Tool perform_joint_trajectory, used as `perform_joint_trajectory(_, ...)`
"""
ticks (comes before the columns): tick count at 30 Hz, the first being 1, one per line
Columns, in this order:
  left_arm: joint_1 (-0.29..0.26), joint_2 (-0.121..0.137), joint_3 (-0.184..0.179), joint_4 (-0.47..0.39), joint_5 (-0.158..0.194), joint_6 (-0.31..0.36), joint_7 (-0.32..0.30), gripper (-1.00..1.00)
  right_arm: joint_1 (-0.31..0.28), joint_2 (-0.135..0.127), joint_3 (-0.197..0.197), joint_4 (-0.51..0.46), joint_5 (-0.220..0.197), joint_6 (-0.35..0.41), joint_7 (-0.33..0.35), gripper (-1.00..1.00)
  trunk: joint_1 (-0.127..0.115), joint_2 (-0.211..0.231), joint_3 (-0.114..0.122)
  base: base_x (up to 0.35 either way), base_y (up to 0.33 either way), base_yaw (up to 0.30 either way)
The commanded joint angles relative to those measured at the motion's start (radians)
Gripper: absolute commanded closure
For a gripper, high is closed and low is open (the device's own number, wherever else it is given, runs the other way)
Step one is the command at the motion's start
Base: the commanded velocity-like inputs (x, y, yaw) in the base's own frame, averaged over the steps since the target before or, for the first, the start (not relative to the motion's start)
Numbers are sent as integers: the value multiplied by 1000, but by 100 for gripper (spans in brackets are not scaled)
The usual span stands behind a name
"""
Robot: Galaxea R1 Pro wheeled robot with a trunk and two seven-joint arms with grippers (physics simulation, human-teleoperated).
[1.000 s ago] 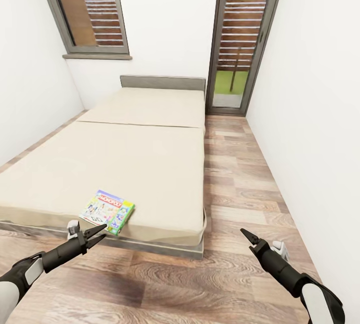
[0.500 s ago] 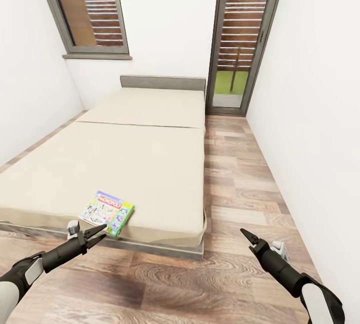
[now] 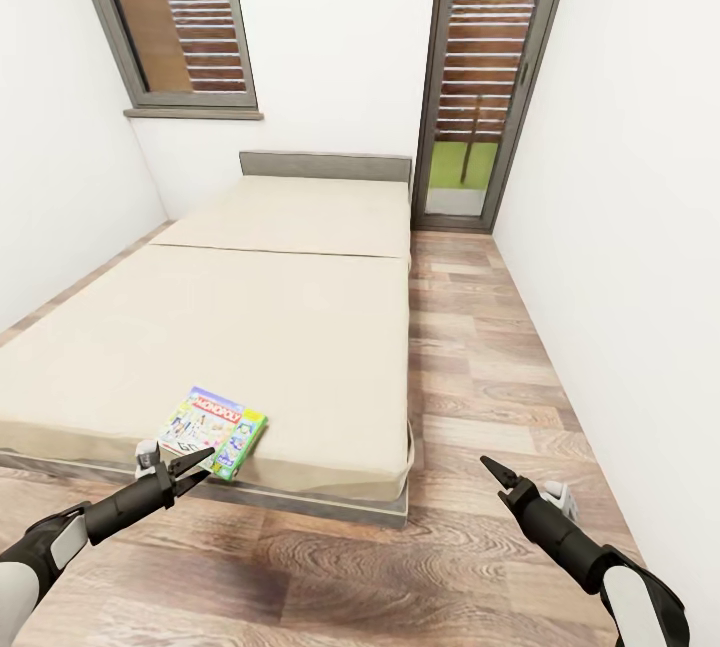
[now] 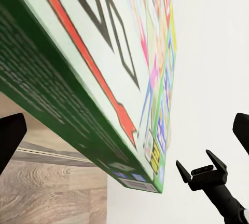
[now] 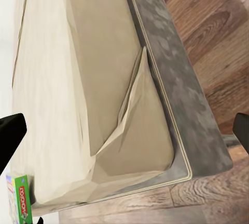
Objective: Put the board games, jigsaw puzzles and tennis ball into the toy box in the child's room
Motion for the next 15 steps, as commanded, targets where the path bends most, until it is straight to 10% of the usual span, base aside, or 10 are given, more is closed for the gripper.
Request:
perform_joint_trajectory(1, 0, 0, -5, 0, 7, 10, -2, -100, -1, 1, -3, 0, 1, 7, 4, -100, 0, 0, -1, 3, 0, 0)
perform_joint_trajectory(13, 0, 0, -5, 0, 7, 10, -2, -100, -1, 1, -3, 0, 1, 8, 4, -100, 0, 0, -1, 0, 0, 0)
perform_joint_trajectory(14, 0, 0, -5, 0, 7, 10, -2, 100, -1, 1, -3, 0, 1, 8, 4, -100, 0, 0, -1, 0, 0, 0)
perform_joint_trajectory(15, 0, 0, -5, 0, 7, 10, -2, 100, -1, 1, -3, 0, 1, 8, 4, -100, 0, 0, -1, 0, 0, 0)
